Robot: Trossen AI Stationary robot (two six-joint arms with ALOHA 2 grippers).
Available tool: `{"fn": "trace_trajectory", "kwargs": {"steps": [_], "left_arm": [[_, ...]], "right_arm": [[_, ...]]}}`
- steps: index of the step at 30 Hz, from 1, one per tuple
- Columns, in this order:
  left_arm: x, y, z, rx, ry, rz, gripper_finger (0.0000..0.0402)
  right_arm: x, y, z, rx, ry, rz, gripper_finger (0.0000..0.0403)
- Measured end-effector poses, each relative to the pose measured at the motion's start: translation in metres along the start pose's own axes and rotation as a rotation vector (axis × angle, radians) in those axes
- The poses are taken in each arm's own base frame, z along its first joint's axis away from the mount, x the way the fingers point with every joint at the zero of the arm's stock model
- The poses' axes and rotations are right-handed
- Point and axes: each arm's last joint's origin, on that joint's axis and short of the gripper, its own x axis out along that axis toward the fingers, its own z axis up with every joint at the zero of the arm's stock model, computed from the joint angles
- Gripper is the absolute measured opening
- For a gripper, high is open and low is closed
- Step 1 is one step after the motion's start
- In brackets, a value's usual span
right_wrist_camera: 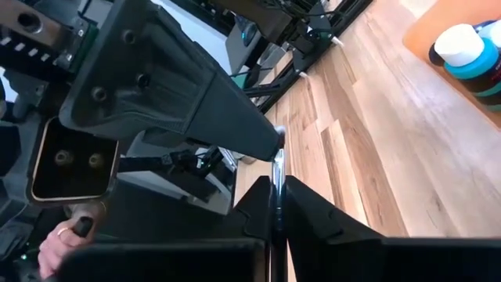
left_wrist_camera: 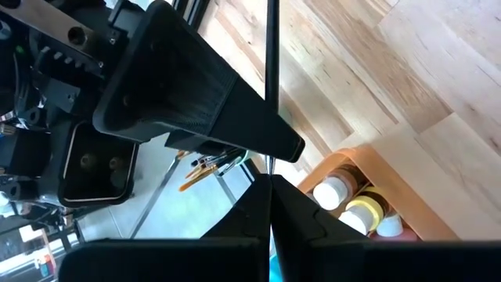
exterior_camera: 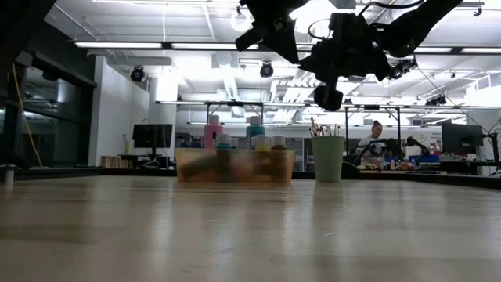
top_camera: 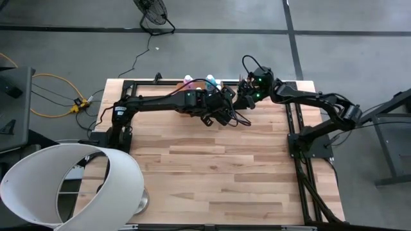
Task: Pick & Place Paint Supplies
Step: Put the silver paint brush into the green cup
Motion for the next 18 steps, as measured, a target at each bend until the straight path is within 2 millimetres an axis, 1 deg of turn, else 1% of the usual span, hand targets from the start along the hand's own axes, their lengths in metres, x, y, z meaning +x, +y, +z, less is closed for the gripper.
{"fn": "trace_trajectory", "kwargs": {"steps": [6, 10, 13, 15, 18], "left_arm": [[0.000, -0.001, 0.000, -0.001, -0.023, -0.019, 0.0013], [0.000, -0.001, 0.000, -0.027, -0.029, -0.023, 0.0051], [0.002, 0.001, -0.004, -0.138, -0.019, -0.023, 0.0092], [-0.001, 0.003, -0.011, -0.234, 0.000, -0.038, 0.0116], [-0.001, 0.006, -0.022, -0.415, -0.001, -0.081, 0.0137]], "right_arm": [[0.000, 0.000, 0.000, -0.011, 0.002, 0.003, 0.0011], [0.000, 0.000, 0.001, -0.015, -0.013, -0.013, 0.0010], [0.000, -0.001, 0.001, -0.015, -0.026, -0.031, 0.0010], [0.000, -0.001, 0.001, -0.020, -0.040, -0.049, 0.0010], [-0.007, -0.003, 0.004, -0.026, -0.091, -0.119, 0.0010]]}}
